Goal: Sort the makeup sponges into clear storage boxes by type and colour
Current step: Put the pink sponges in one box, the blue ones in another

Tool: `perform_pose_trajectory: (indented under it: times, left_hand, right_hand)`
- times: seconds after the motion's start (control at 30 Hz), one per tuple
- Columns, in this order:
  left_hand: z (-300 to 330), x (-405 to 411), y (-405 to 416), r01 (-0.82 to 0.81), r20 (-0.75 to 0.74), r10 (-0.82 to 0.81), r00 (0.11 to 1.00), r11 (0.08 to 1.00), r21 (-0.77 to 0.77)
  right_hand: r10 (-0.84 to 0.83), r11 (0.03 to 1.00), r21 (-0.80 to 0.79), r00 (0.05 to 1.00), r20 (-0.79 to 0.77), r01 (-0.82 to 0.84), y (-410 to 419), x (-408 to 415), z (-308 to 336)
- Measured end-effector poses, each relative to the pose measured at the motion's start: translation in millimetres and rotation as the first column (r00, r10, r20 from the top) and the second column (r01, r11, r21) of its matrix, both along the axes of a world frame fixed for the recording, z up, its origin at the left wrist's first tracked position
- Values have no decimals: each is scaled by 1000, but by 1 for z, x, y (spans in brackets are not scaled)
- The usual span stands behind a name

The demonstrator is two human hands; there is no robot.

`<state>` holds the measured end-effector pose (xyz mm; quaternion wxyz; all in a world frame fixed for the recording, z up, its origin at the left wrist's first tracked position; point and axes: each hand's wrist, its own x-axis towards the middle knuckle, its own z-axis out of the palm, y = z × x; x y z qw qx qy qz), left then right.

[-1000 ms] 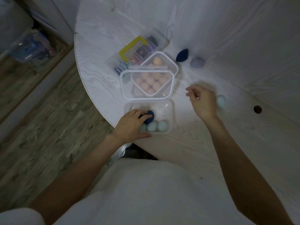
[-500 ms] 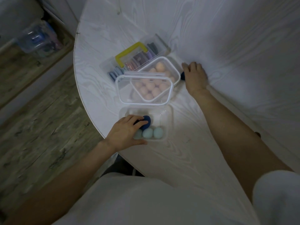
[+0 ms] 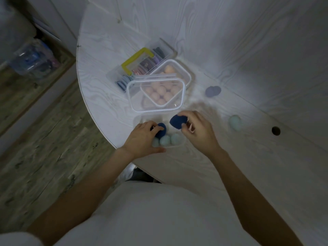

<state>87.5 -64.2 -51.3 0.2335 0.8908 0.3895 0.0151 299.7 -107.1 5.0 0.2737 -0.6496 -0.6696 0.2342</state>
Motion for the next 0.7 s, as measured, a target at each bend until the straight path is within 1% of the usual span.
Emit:
perform_pose_trajectory:
  times: [0.03,0.1,0.2,0.3,0.37,0.43,0.57,0.67,0.7]
  left_hand:
    - [1,0,3,12,-25,-13,1000,1000,-17]
    - [5,2,5,0,-18,-1,1000,998,-68]
    - [11,3,10,-63,48,71,996,985,-158]
    - [8,5,17,-50,38,56,998,989,-141]
    - [6,7,18,-59,37,64,997,990,-125]
    - [5,10,19,-81,29,84,996,992,-97]
    - [2,9,17,-108,61,108,992,994,-14]
    - [-1,6,15,-84,51,83,995,996,20]
    - [-3,5,14,-69,42,68,997,997,18]
  right_hand:
    - [63,998,3,994,86,-63,1,-6,-4]
    - [159,987,-63,950,268,-148,4,-15,-15]
    - [245,961,-226,870,428,-159,10,-23,-24]
    - [288,945,-294,786,546,-142,16,-30,-20]
    - [267,956,-260,753,601,-132,19,-35,-21]
    - [218,973,-203,743,633,-113,22,-38,-25]
    - [188,974,-217,751,633,-61,27,-41,-23]
    - [167,977,-209,759,630,-41,28,-38,-25]
    - [183,971,-237,756,628,-39,28,-38,-26]
